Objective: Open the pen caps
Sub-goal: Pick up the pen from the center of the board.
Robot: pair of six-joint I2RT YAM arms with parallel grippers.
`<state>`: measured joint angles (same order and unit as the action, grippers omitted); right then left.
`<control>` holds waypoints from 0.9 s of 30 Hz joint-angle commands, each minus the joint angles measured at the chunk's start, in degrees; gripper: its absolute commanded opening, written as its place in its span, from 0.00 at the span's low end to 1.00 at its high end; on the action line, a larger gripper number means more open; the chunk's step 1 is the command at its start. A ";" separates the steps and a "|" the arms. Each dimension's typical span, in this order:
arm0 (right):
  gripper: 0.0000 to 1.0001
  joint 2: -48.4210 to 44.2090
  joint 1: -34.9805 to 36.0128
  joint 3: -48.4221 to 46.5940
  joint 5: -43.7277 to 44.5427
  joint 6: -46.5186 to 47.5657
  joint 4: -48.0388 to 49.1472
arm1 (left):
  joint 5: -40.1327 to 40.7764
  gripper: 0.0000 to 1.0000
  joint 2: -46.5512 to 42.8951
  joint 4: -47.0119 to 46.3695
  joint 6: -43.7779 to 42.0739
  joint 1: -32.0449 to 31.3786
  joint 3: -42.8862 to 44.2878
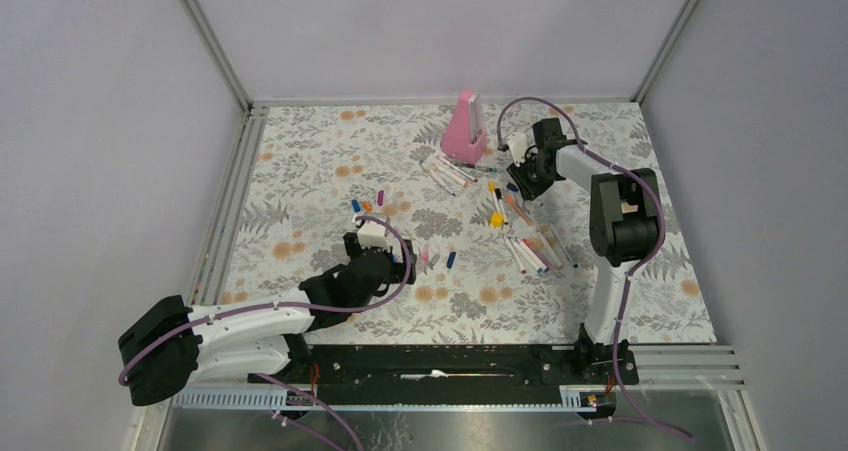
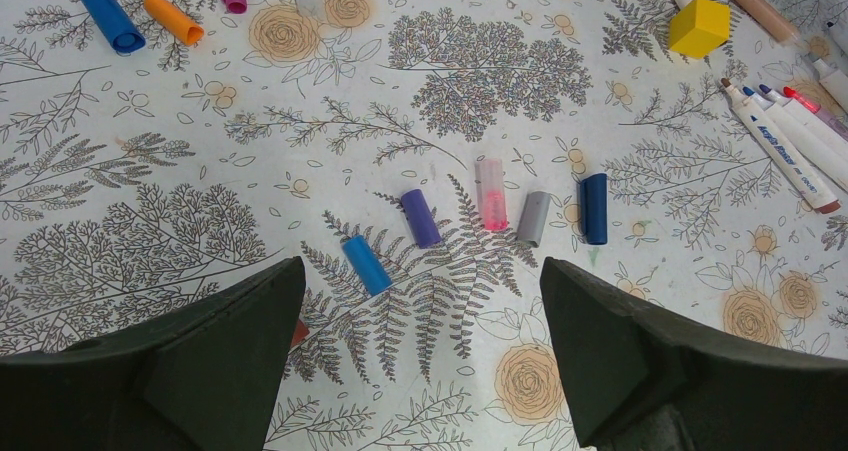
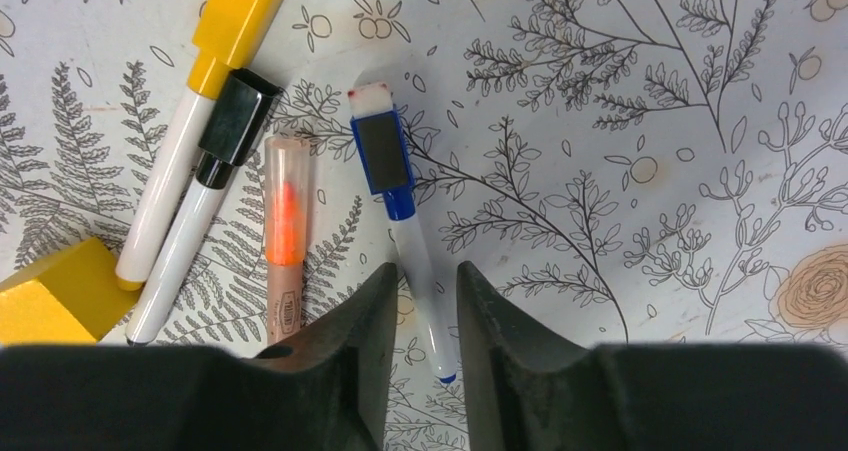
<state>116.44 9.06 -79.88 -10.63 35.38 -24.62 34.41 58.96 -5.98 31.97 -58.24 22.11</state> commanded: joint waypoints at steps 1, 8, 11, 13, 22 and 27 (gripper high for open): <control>0.28 4.76 0.98 2.60 4.63 1.91 -2.44 | -0.44 0.99 -1.21 -2.90 0.55 0.30 -0.20; 0.01 4.93 0.96 1.76 3.86 1.36 -3.29 | -0.40 0.99 -1.78 -2.94 0.64 0.31 -0.48; 0.00 3.78 0.88 1.57 2.68 0.97 -3.07 | -0.40 0.99 -2.10 -2.91 0.73 0.30 -0.66; 0.00 2.21 0.69 1.92 2.13 0.57 -2.22 | -0.40 0.99 -2.21 -2.90 0.78 0.32 -0.66; 0.00 -9.70 -3.35 6.54 -8.48 -2.11 1.90 | 1.68 0.99 -7.12 1.04 2.57 0.49 -0.42; 0.00 -14.93 -5.76 7.57 -17.84 -3.91 -0.06 | -2.36 0.99 -12.77 -0.61 2.57 0.67 -1.34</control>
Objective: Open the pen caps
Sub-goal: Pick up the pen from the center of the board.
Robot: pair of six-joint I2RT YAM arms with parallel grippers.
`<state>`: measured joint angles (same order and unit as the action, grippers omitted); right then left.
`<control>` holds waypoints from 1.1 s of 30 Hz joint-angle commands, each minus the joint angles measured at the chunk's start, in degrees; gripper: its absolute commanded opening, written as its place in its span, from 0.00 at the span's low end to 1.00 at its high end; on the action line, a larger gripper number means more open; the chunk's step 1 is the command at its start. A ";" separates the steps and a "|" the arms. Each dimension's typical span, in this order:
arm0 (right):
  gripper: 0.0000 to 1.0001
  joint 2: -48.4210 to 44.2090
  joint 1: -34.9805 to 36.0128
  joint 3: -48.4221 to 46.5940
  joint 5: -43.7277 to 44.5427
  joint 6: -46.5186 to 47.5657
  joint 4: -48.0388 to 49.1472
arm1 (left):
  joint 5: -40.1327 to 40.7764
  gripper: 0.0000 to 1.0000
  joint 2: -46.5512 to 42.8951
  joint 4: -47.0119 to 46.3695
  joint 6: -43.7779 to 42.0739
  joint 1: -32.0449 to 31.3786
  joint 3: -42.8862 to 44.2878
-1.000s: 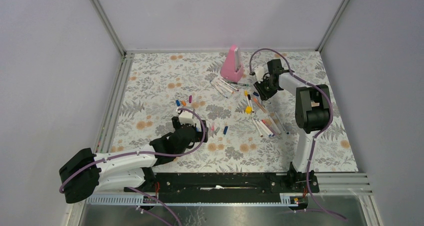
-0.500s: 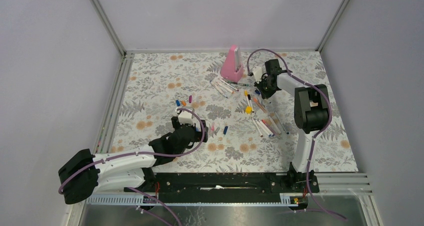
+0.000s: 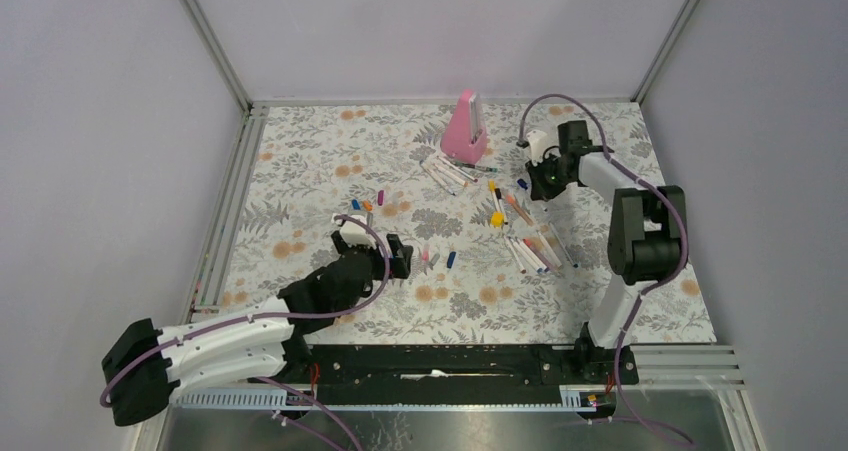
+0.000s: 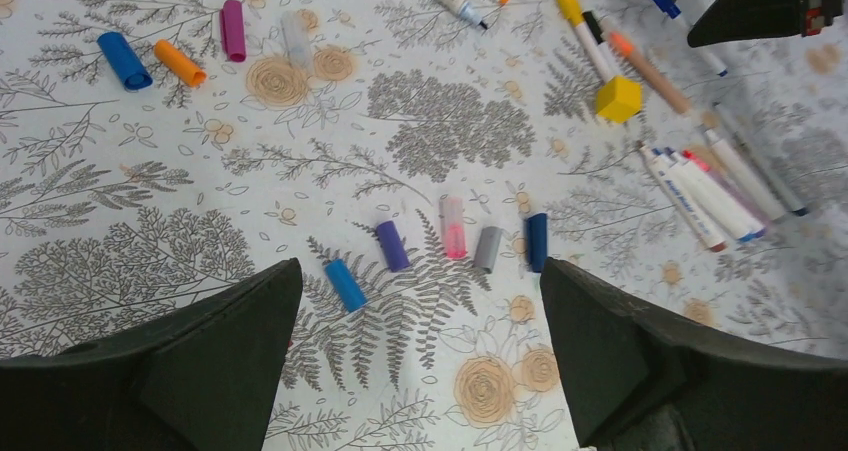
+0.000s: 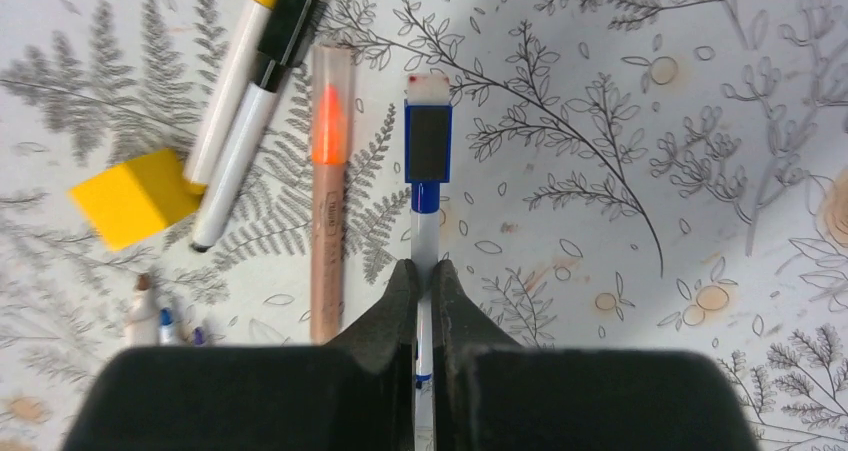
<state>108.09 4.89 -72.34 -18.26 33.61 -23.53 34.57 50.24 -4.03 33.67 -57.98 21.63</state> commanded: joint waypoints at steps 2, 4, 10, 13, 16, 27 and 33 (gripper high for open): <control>0.00 -9.04 -2.52 1.28 -14.64 -2.85 -1.71 | -5.72 0.99 -5.82 -4.58 1.03 0.41 -0.97; 0.00 -12.04 -3.47 3.28 -19.32 -3.51 -1.71 | -8.10 0.99 -6.42 -6.93 1.54 0.36 -0.70; 0.00 -22.58 -4.33 11.53 -32.51 -5.26 -1.75 | -15.03 0.99 -4.27 -19.83 2.41 0.41 0.94; 0.00 -27.52 -4.36 16.25 -38.89 -7.53 -0.42 | -17.55 0.99 -0.39 -30.72 2.95 0.48 1.56; 0.00 -30.62 -4.36 20.63 -44.44 -10.29 2.92 | -18.87 0.99 5.48 -38.96 3.89 0.45 3.39; 0.00 -32.08 -4.34 25.48 -53.55 -18.18 11.56 | -19.65 0.99 29.12 -51.73 17.94 2.61 14.12; 0.00 -31.92 -4.27 25.96 -54.29 -19.71 12.74 | -21.69 0.99 37.49 -50.25 27.61 4.32 19.49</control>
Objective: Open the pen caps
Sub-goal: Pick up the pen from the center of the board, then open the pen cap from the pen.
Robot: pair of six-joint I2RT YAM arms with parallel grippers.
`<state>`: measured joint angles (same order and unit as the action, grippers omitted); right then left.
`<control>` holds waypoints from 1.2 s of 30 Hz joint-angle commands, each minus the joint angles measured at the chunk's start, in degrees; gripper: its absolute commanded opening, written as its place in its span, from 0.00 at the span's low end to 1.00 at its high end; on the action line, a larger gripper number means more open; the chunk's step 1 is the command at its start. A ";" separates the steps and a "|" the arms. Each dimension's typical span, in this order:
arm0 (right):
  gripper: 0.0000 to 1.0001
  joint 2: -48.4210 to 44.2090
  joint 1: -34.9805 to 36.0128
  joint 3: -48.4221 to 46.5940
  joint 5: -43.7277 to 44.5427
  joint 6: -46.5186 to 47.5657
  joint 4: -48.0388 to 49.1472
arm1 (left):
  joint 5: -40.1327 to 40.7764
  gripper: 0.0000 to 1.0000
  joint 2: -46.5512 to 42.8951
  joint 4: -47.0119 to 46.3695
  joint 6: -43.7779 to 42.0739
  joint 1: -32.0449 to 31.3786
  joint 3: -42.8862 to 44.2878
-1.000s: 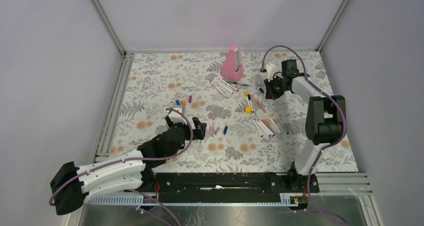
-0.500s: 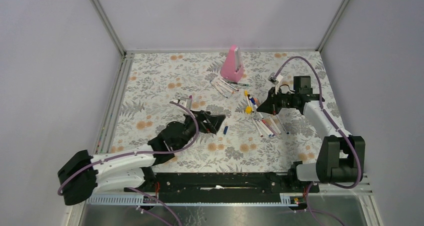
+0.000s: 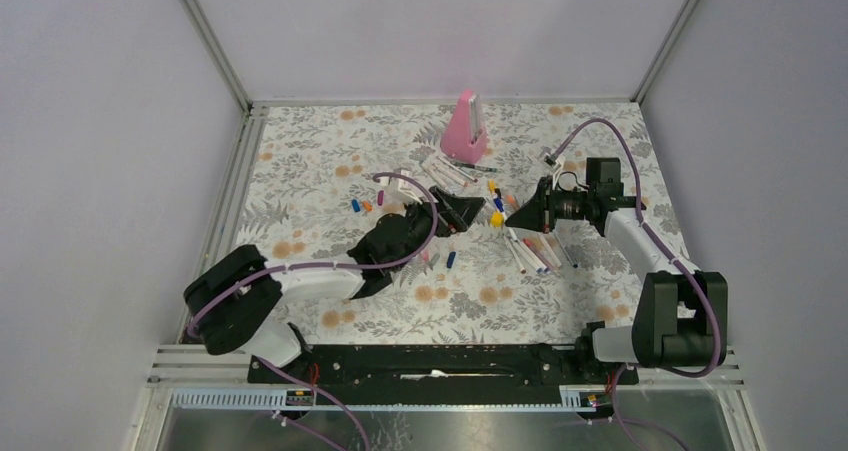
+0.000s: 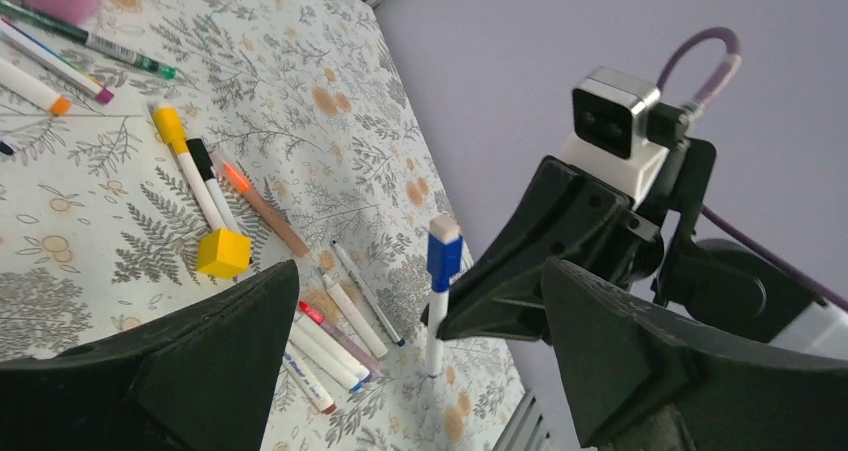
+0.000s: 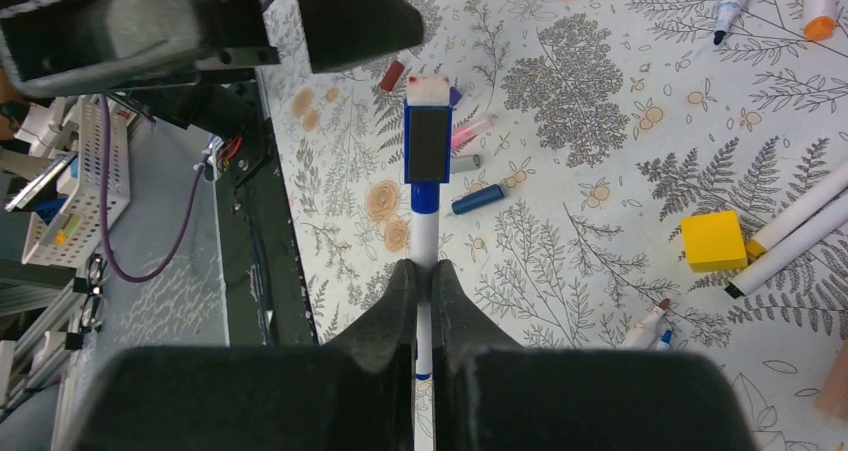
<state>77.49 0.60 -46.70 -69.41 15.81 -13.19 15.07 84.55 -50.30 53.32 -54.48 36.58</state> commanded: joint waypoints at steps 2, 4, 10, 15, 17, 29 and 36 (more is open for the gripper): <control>0.00 -0.87 0.17 0.18 -3.18 -2.07 2.29 | -2.51 0.99 4.87 -2.66 8.84 0.82 6.08; 0.00 -0.46 0.36 0.07 -3.03 -2.16 2.17 | -3.20 0.99 6.15 -2.47 8.78 0.81 7.13; 0.00 0.33 1.83 -0.17 -2.48 -1.84 1.46 | -4.89 0.93 9.49 -1.22 8.50 0.83 10.17; 0.00 0.66 2.33 -0.40 -1.78 -1.30 0.82 | -6.98 0.78 12.01 1.28 8.30 0.83 13.06; 0.00 0.86 2.38 -0.56 -1.38 -0.94 0.44 | -7.43 0.72 12.61 2.94 7.97 0.75 14.09; 0.00 1.50 3.09 -1.01 0.62 0.53 -1.03 | -8.25 0.37 13.77 8.37 6.71 0.76 16.85; 0.00 1.48 3.26 -1.07 1.32 1.38 -1.73 | -9.08 0.00 13.88 8.20 6.15 0.72 16.77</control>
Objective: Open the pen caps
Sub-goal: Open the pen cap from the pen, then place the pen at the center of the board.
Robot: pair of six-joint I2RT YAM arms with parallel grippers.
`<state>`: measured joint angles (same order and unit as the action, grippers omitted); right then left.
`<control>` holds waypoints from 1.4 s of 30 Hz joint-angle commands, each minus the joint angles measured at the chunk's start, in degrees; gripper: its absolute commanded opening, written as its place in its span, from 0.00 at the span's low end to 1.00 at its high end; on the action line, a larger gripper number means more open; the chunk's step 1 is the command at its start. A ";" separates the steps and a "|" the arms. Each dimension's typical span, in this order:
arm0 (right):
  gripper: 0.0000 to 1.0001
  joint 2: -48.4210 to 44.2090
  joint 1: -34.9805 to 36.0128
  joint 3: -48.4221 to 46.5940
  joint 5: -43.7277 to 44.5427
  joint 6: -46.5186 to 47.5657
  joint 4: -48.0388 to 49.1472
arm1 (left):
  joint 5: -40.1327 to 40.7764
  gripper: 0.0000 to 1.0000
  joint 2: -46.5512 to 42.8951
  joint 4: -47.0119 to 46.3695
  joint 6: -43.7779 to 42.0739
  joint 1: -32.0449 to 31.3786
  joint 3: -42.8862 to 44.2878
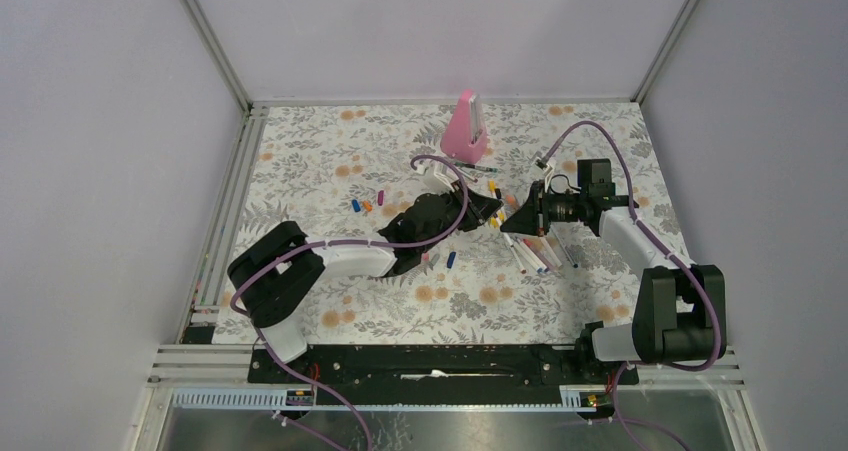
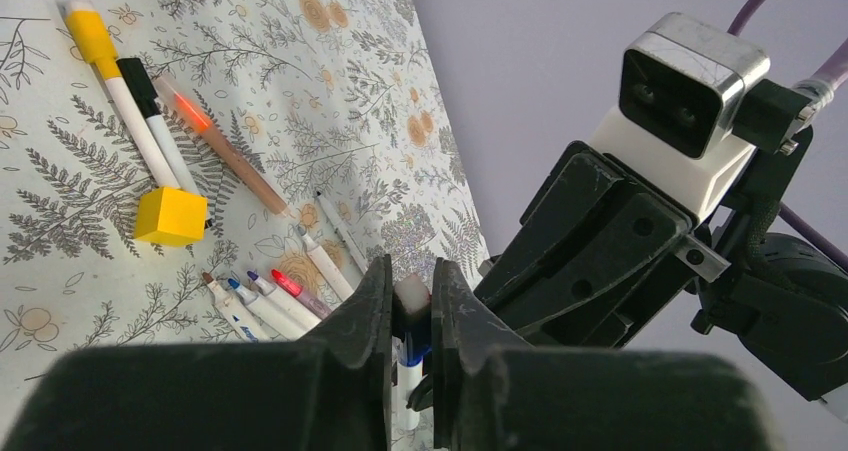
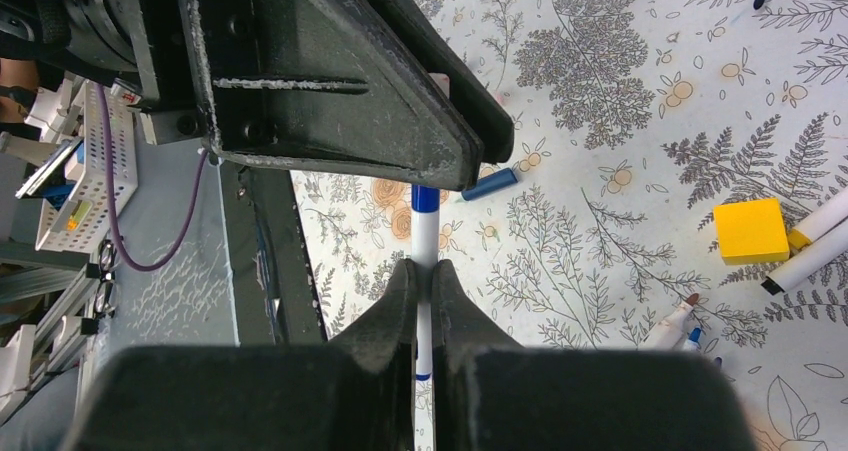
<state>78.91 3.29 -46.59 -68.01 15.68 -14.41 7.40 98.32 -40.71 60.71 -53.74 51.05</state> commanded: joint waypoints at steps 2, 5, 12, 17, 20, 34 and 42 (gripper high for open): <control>0.00 -0.20 0.60 -1.18 0.37 1.43 -0.47 | -1.82 0.00 -0.04 -1.63 -1.54 0.02 2.11; 0.24 -0.57 0.56 -0.74 0.52 -0.23 0.69 | -2.61 0.00 -0.23 -3.42 -1.57 0.03 1.19; 0.49 -0.28 0.65 0.49 -0.12 -3.01 3.50 | -4.08 0.00 0.49 -9.60 -1.03 -0.04 -0.42; 0.39 -0.06 1.06 0.34 -0.01 -3.36 3.62 | -4.38 0.00 0.92 -11.86 -1.58 0.02 -0.01; 0.00 0.16 1.10 -0.45 -0.78 -2.66 2.53 | -3.06 0.00 0.46 -12.43 -2.83 -0.01 -0.14; 0.00 2.66 1.98 -1.24 -2.92 -1.09 -0.21 | 16.01 0.00 -11.45 -3.49 -8.22 15.81 8.29; 0.00 1.42 1.89 -2.00 0.86 3.22 -3.42 | 11.56 0.00 -16.28 -2.16 -10.12 17.91 5.84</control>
<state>81.69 5.34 -47.72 -68.79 14.81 -14.63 21.23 84.29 -42.13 52.99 -34.98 58.41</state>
